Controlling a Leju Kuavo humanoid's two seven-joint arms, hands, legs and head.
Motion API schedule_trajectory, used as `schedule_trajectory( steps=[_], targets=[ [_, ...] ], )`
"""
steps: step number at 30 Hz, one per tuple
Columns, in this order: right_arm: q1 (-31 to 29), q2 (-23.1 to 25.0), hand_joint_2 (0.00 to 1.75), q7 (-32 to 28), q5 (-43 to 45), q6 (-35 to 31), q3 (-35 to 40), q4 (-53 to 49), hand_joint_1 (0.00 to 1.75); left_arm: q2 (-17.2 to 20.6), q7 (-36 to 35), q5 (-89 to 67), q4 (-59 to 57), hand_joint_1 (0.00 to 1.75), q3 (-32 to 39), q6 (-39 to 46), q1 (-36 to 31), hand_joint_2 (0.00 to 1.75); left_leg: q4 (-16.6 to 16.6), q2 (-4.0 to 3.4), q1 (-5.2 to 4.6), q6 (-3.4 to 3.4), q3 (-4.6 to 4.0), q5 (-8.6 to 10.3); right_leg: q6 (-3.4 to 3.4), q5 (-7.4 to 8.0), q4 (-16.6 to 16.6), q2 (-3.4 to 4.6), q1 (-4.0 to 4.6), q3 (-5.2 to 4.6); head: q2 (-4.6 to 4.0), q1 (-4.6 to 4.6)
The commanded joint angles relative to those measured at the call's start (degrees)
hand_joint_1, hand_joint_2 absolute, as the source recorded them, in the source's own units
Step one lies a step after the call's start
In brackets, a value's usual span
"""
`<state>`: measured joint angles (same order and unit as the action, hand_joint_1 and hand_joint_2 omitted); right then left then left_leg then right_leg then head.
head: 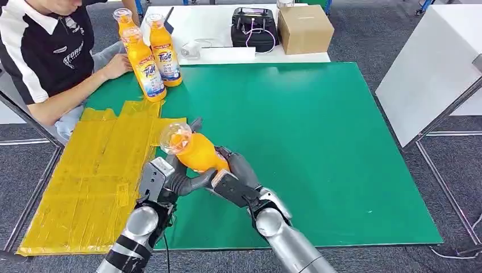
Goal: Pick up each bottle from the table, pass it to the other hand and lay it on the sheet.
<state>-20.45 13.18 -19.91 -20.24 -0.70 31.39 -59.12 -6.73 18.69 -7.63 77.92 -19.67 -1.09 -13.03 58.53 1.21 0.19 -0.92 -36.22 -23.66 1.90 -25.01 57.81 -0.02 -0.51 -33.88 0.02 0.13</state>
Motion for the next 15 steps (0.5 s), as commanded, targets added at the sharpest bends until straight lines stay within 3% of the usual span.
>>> schedule_trajectory(
  steps=[1,13,15],
  targets=[
    [-3.57,-0.89,1.75,-0.57,-0.92,0.14,4.79,5.23,1.75,-0.18,-0.05,0.40,-5.86,0.00,-1.63,-0.10,-3.86,1.75,-0.02,-0.05,0.04,0.02,0.16,-0.03,-0.02,-0.02,-0.08,-0.03,0.05,0.21,0.00,0.00],
    [-3.94,-0.81,1.75,-0.57,-1.08,0.06,5.67,6.88,1.75,-0.80,0.40,1.44,-6.62,0.02,-0.82,0.42,-4.33,1.75,-0.04,-0.04,0.05,0.02,0.21,-0.05,-0.03,-0.04,-0.12,-0.04,0.08,0.27,0.00,0.00],
    [-3.91,-0.80,1.75,-0.59,-1.06,-0.13,5.69,6.96,1.75,-0.94,0.51,1.84,-6.56,1.54,-0.51,0.69,-4.27,1.75,-0.02,-0.01,0.04,0.02,0.17,-0.05,-0.03,-0.05,-0.09,-0.07,0.06,0.23,0.00,0.00]
  ],
)
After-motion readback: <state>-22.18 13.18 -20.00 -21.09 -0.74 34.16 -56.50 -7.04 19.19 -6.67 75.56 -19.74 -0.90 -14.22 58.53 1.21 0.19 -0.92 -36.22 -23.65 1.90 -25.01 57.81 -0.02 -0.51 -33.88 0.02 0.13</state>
